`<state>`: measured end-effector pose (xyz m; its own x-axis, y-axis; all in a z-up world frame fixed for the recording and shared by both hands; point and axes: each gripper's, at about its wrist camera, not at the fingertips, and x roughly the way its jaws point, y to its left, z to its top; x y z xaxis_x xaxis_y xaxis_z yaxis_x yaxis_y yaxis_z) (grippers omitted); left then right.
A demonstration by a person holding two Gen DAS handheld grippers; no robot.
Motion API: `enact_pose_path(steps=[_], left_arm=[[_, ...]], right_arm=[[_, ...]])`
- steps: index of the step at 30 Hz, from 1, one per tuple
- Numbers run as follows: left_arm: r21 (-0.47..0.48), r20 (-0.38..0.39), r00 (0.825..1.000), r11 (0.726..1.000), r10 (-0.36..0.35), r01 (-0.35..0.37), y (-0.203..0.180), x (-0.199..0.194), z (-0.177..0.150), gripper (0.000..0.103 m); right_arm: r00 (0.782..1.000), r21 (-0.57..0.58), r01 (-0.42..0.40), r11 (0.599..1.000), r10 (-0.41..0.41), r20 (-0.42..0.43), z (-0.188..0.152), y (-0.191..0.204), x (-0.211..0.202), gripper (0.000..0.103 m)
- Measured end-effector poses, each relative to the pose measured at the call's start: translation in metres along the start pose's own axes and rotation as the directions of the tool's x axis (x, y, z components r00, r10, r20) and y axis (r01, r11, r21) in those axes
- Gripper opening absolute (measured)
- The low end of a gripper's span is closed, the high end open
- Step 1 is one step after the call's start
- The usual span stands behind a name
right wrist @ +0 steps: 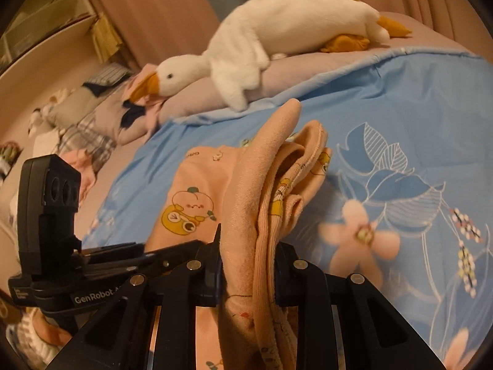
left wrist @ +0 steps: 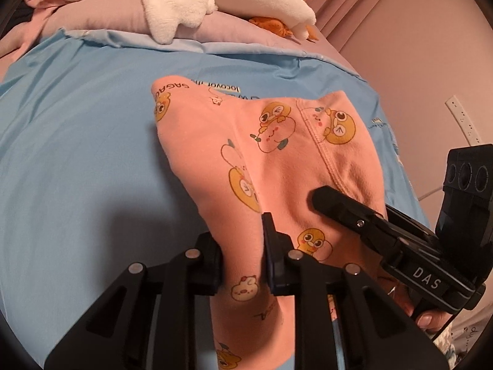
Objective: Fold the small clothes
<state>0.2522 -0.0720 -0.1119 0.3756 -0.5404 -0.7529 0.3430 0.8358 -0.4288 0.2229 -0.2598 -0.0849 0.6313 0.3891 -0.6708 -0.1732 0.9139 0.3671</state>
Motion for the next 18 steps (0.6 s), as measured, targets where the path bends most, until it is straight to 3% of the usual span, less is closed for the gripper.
enact_pose_path(steps=[6, 18], left_arm=[[-0.005, -0.021, 0.999, 1.0, 0.027, -0.027, -0.003, -0.044, -0.048, 0.021], [0.002, 0.039, 0.996, 0.997, 0.081, -0.082, -0.024, -0.118, -0.116, 0.021]], right_arm=[[0.998, -0.016, -0.043, 0.999, 0.042, -0.04, -0.037, 0.035, -0.027, 0.025], [0.993, -0.084, -0.108, 0.991, 0.103, -0.055, -0.08, 0.098, -0.076, 0.025]])
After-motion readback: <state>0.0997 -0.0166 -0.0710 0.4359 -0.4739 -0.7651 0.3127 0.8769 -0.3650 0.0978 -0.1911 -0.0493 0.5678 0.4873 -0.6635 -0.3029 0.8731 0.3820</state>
